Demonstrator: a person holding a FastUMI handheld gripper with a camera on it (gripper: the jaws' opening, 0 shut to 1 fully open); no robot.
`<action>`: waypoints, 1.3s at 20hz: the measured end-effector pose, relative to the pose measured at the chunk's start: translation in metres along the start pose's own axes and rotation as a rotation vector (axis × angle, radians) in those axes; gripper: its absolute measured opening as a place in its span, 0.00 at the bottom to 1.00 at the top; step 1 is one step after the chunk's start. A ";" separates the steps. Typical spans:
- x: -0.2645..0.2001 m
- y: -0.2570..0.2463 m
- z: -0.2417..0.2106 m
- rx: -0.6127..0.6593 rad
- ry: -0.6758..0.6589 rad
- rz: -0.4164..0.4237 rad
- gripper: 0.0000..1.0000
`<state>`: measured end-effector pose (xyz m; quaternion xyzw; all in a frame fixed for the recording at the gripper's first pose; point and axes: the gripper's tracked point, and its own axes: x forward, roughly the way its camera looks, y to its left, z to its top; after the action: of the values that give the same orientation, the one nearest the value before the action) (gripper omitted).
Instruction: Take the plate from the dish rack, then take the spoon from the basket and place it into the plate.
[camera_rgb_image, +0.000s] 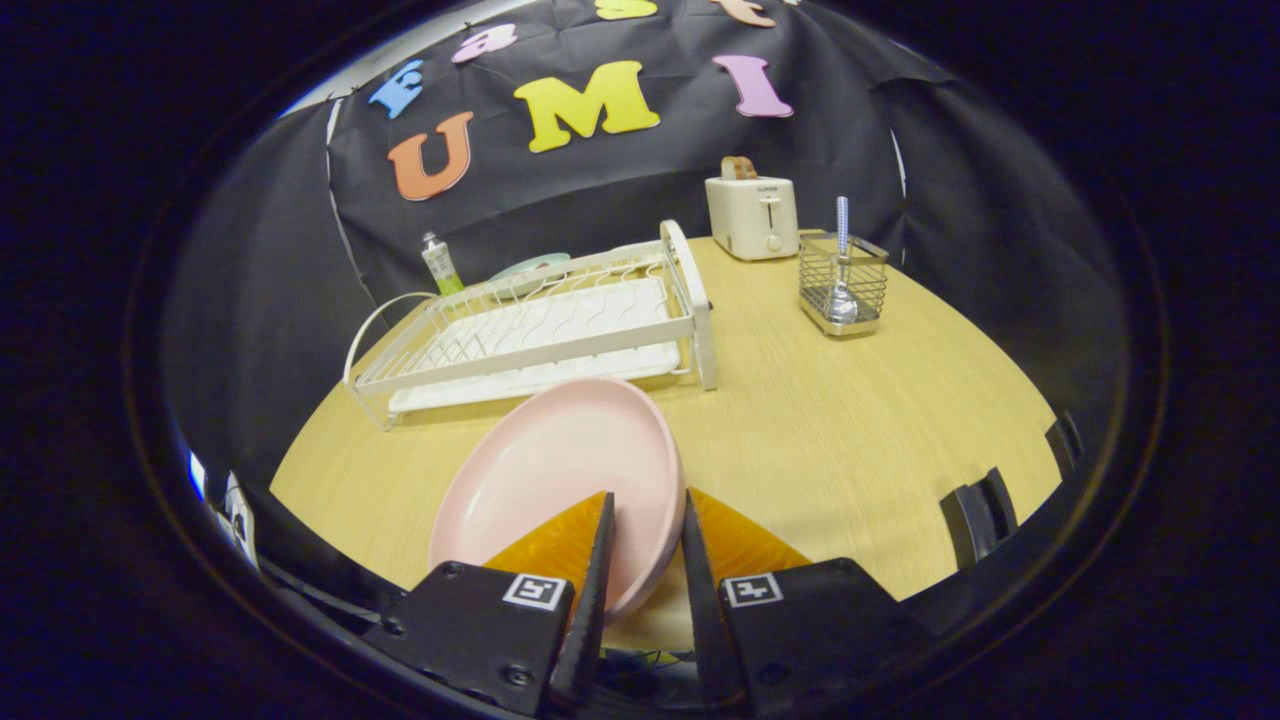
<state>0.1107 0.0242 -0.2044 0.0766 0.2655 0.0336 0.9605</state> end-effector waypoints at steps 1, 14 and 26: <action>0.001 -0.003 0.006 -0.008 -0.036 -0.004 0.43; -0.013 -0.110 0.113 -0.075 -0.320 -0.180 1.00; 0.091 -0.200 0.233 -0.014 -0.251 -0.144 1.00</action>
<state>0.3133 -0.1932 -0.0861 0.0540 0.1479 -0.0432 0.9866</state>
